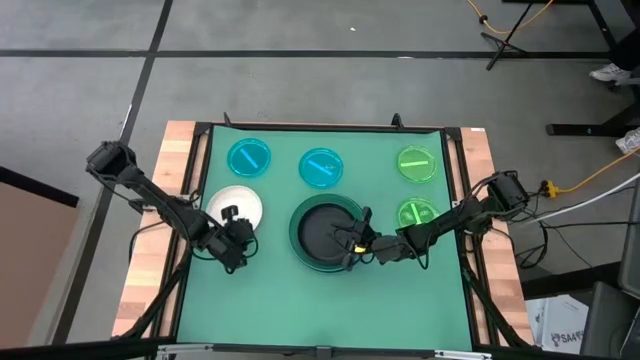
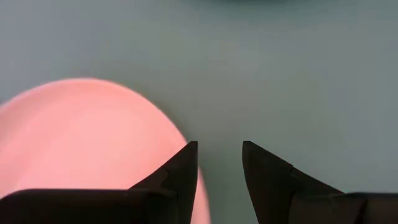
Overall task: Stack plastic plates
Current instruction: Stack the white plate on top of the black plate
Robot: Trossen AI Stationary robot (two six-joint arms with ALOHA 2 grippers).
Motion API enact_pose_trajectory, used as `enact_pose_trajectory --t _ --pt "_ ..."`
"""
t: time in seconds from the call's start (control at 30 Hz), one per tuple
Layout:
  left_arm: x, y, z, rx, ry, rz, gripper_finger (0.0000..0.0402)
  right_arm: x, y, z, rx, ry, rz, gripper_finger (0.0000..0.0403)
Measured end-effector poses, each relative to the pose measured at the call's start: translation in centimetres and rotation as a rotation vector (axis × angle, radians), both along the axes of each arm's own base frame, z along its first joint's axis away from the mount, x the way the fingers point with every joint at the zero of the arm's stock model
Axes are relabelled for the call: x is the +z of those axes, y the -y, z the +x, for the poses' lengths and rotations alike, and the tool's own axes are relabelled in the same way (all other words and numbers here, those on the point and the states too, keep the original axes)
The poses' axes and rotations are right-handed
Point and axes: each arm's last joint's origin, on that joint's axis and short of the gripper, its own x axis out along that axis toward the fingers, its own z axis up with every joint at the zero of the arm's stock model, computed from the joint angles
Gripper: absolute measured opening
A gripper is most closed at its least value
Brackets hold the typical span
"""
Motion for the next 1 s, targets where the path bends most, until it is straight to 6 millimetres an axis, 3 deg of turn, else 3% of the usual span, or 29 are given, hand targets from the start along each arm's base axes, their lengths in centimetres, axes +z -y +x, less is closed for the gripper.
enact_pose_trajectory --t 0.17,0.6,1.0 --pt "0.4 -0.4 -0.3 0.054 -0.029 0.061 0.0120 0.0 0.0 0.0 0.000 0.001 0.000 0.0127" --pt "-1.8 -1.3 -1.0 0.092 -0.081 -0.009 0.0116 0.1 0.0 0.0 0.000 0.010 0.004 0.0127" --pt "-2.3 -1.2 -0.8 0.005 -0.127 0.088 0.0008 -0.3 0.0 -0.1 0.010 -0.030 -0.008 0.0127"
